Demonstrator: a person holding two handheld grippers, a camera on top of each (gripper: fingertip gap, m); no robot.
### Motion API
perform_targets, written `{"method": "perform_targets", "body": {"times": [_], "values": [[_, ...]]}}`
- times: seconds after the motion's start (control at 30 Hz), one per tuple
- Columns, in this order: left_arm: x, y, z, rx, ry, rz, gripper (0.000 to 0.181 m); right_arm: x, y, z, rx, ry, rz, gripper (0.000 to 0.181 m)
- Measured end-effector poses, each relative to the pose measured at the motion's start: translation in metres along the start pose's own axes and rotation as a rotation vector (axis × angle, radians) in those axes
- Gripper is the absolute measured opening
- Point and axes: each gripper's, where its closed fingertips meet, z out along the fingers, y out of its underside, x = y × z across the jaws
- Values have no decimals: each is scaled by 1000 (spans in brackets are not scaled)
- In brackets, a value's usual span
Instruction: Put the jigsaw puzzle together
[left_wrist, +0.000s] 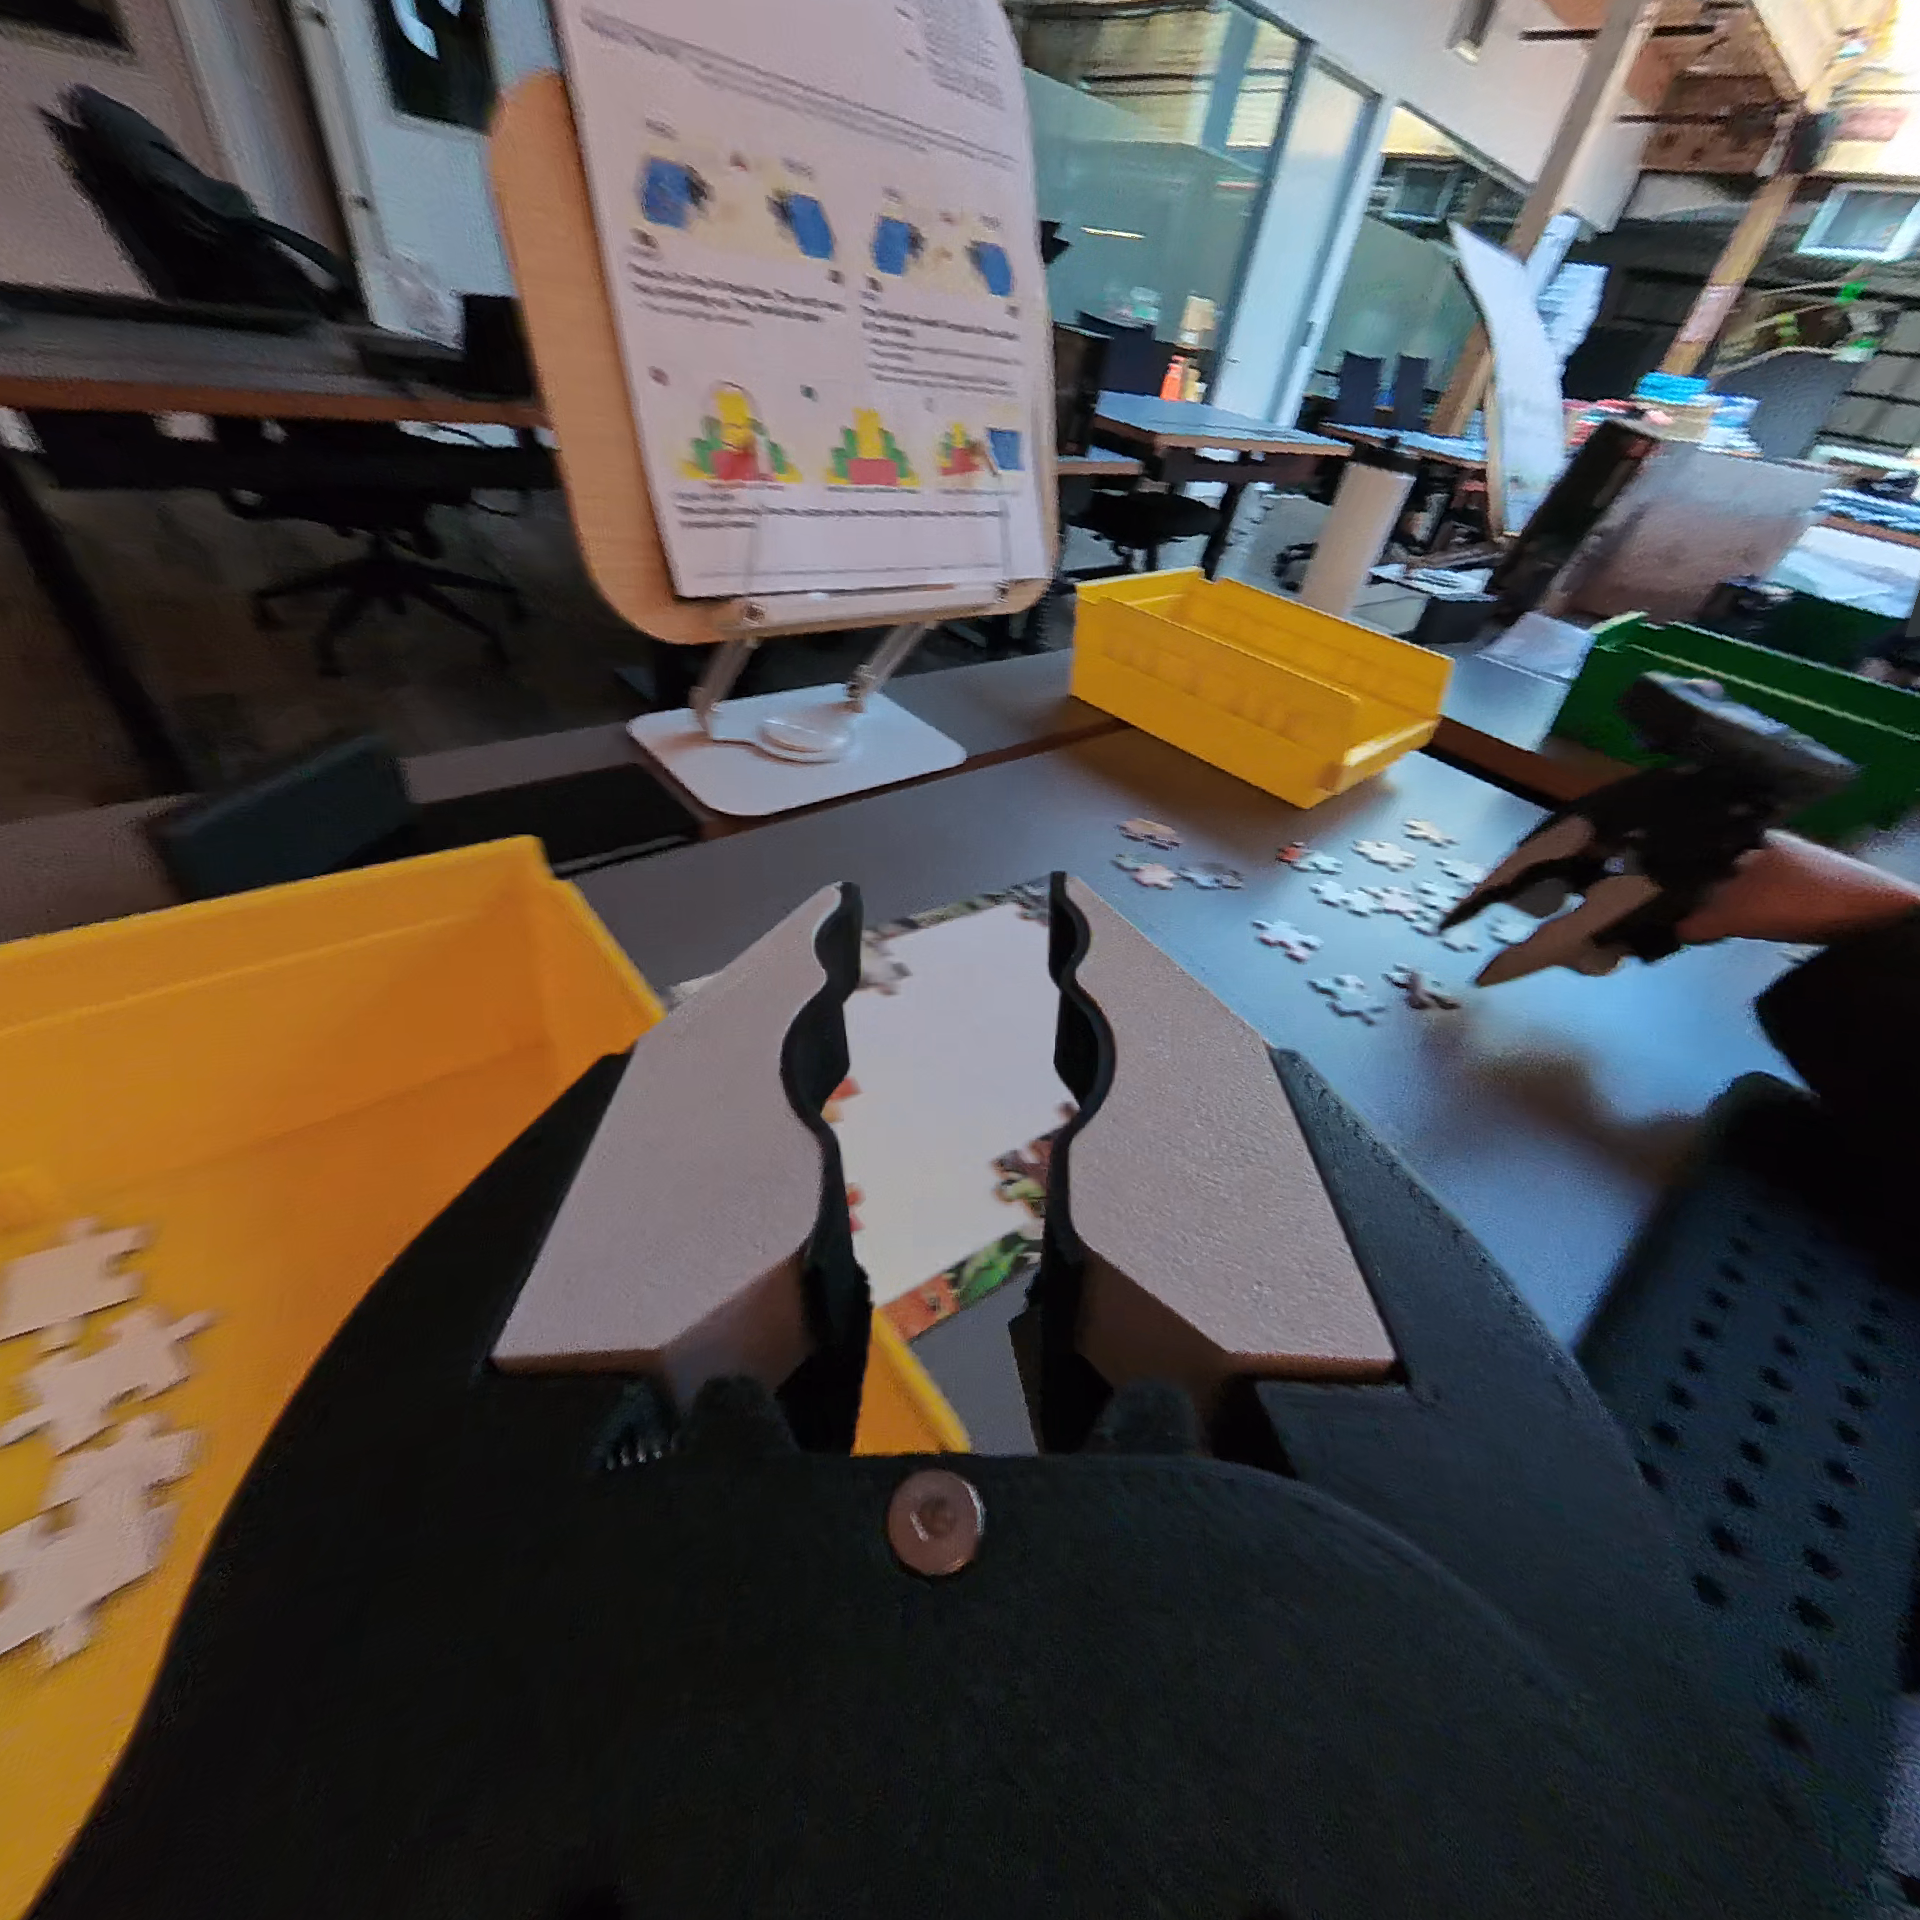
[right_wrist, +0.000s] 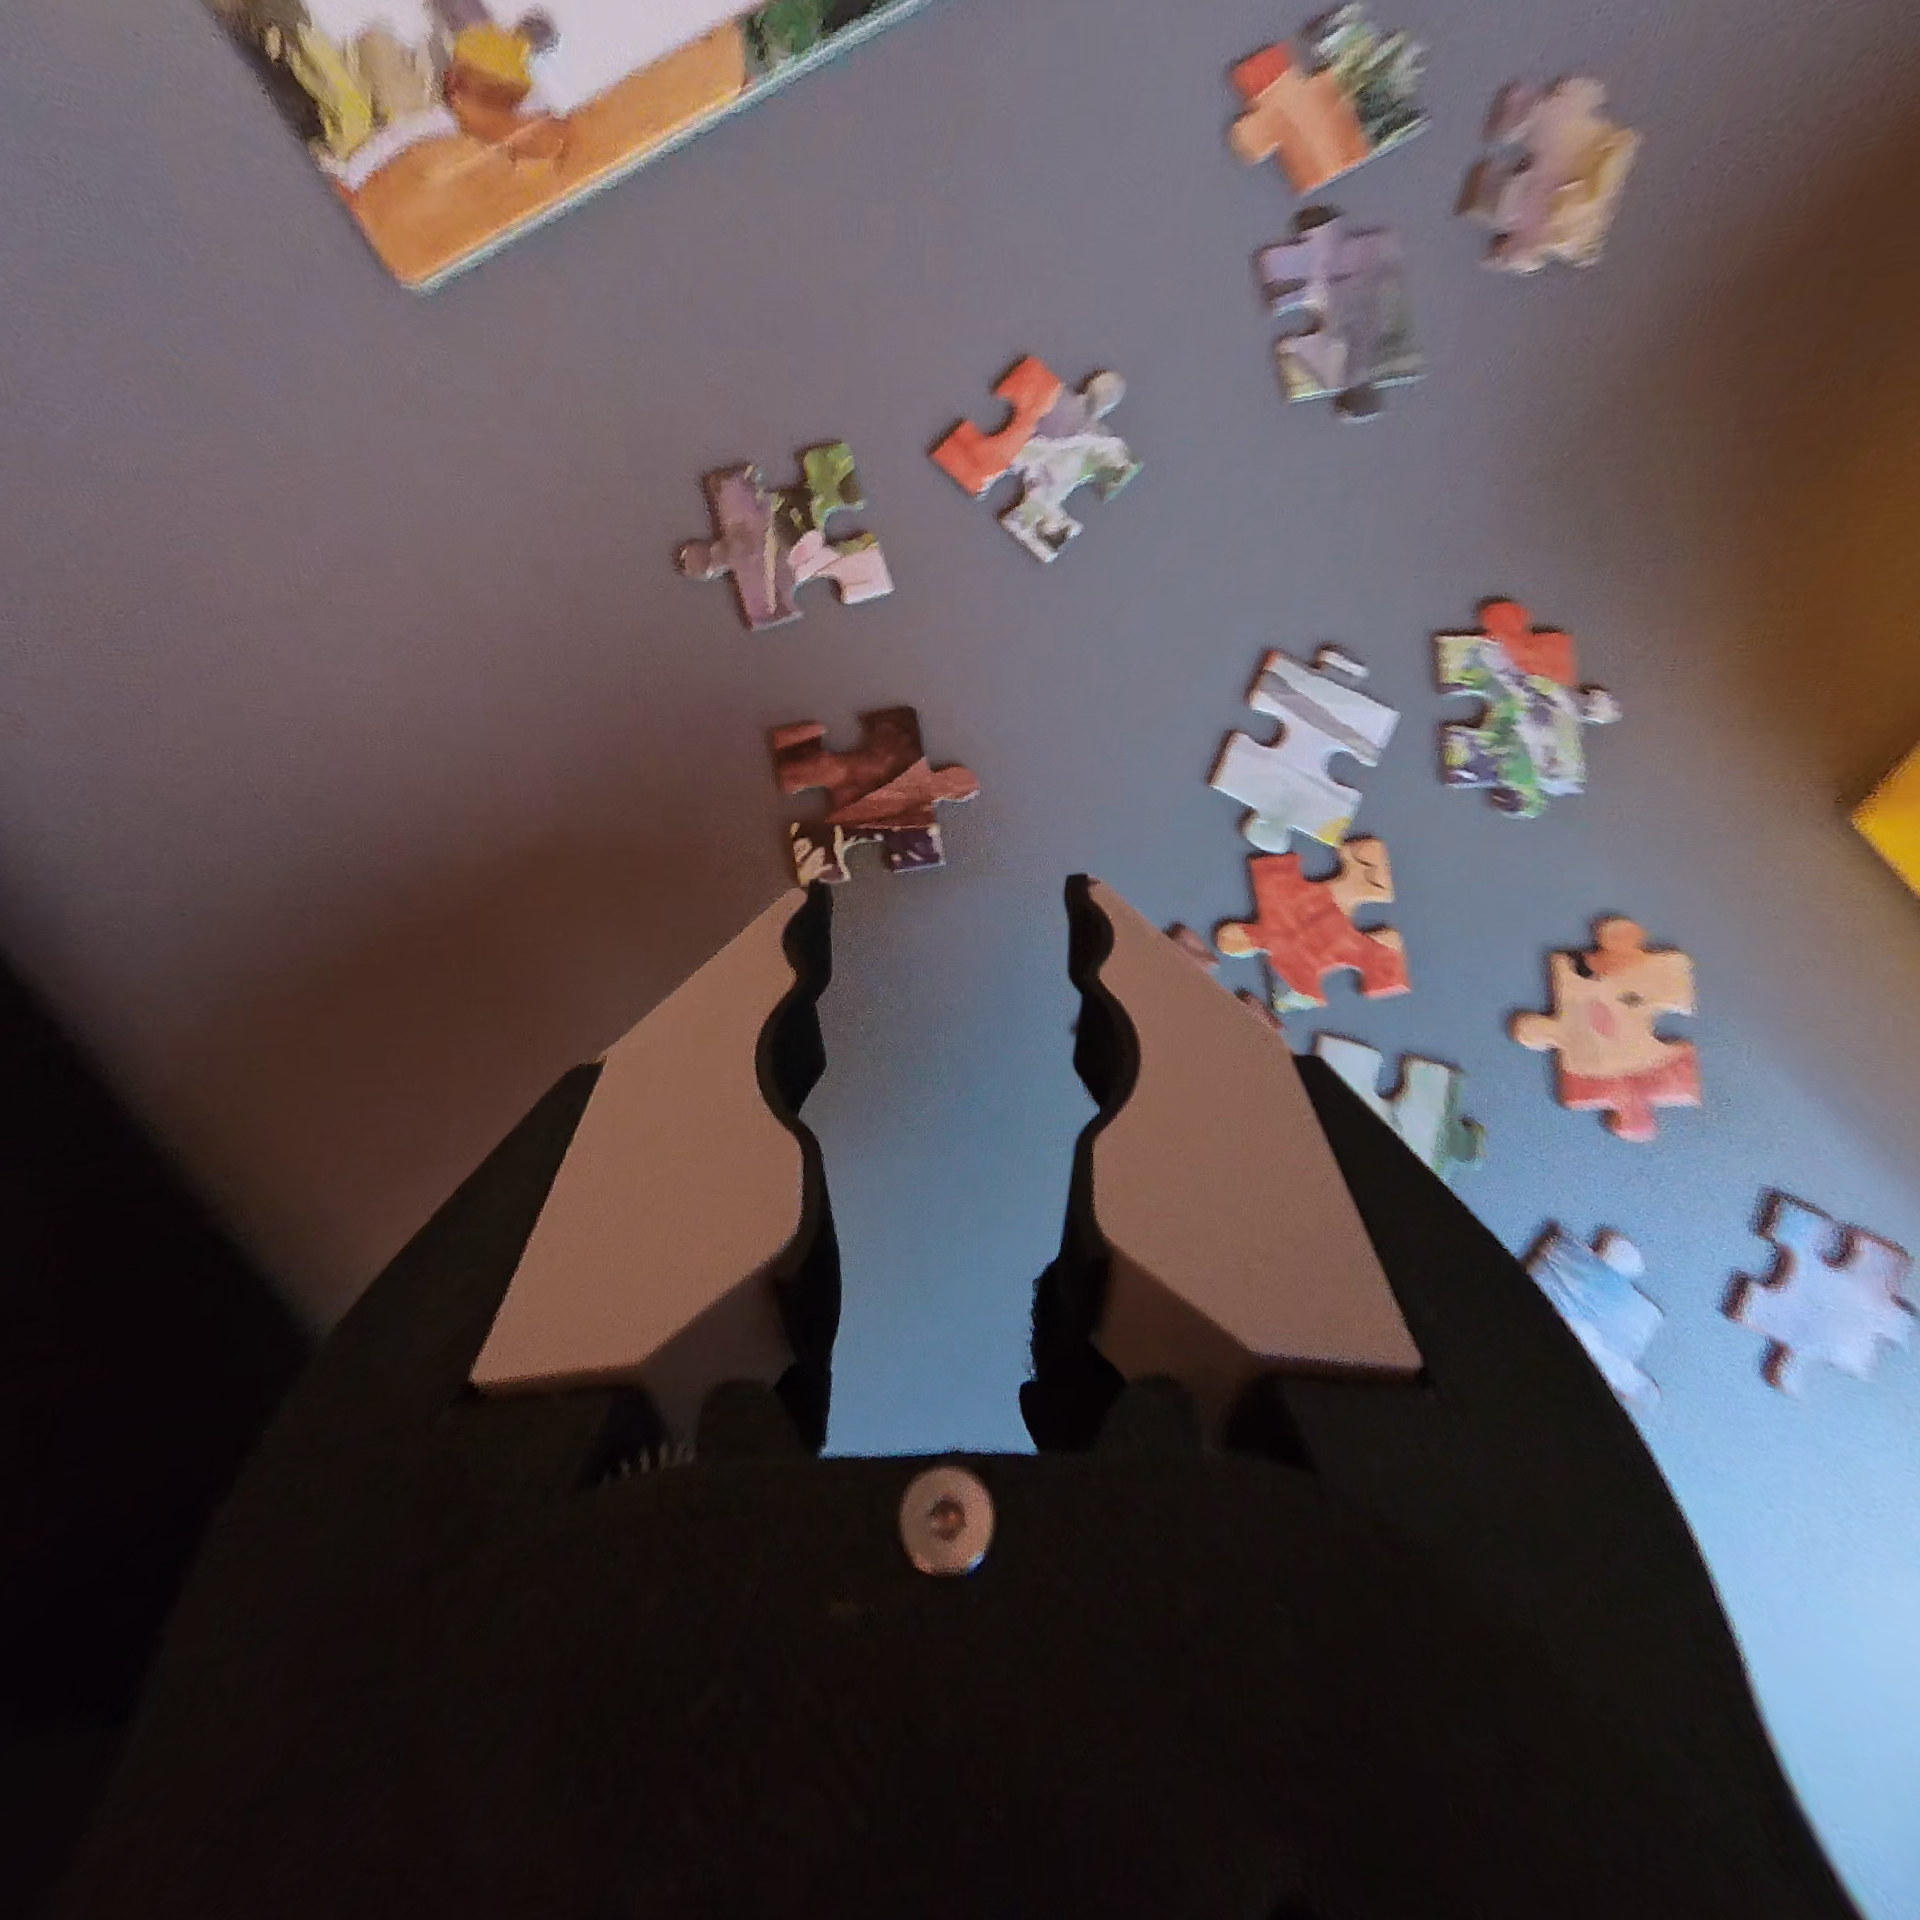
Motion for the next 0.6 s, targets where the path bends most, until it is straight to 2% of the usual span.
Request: {"method": "perform_targets", "body": {"times": [0.07,0.13,0.27,0.3,0.4,0.47,0.6], "values": [[-25,-11,-24,34,-87,46,42,5,-13,-19,80,63,24,46],[-49,-17,-48,42,-166,75,50,-4,-42,-40,219,110,-15,46],[-84,-14,-82,17,-257,162,53,-53,-113,-78,556,98,-84,45],[-93,-6,-85,-37,-275,180,52,-65,-128,-82,623,75,-76,45],[-110,40,-86,-329,-243,161,48,-103,-161,-77,751,-52,-33,43],[-114,67,-81,-512,-195,125,37,-116,-172,-60,755,-96,-33,43],[-128,102,-69,-761,-135,173,30,-117,-171,-20,713,-105,-40,43]]}}
